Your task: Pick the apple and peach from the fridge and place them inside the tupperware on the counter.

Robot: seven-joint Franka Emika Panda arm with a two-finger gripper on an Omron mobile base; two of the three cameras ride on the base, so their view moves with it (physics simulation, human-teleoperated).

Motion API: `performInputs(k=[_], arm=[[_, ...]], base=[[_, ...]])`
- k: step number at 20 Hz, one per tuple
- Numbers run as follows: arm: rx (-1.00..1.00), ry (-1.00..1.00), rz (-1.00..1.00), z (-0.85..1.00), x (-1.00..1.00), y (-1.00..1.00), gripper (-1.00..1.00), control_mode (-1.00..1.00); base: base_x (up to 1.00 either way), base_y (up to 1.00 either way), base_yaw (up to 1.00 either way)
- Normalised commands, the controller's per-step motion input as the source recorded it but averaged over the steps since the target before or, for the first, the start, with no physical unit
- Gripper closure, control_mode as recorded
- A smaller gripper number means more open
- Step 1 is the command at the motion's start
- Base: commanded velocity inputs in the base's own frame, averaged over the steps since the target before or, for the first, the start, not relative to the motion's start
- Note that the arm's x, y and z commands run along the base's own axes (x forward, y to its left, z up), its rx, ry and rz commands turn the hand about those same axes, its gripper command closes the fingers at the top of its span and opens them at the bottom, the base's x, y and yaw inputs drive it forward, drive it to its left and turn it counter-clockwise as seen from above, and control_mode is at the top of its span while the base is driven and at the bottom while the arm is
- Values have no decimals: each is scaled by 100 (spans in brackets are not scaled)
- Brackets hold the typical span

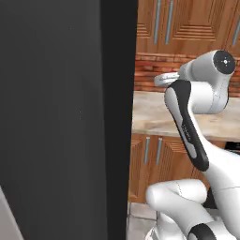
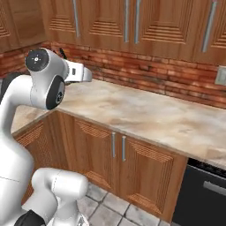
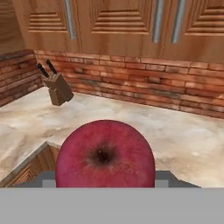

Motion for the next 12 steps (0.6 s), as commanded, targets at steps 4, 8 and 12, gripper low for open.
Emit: performInputs(k=[4, 8, 12], arm=[[0, 0, 0, 0, 0, 0, 100, 100], [0, 0, 0, 0, 0, 0, 100, 100], [0, 0, 0, 0, 0, 0, 100, 100]], base=[[63, 23, 73], [38, 29, 78], [35, 40, 77]])
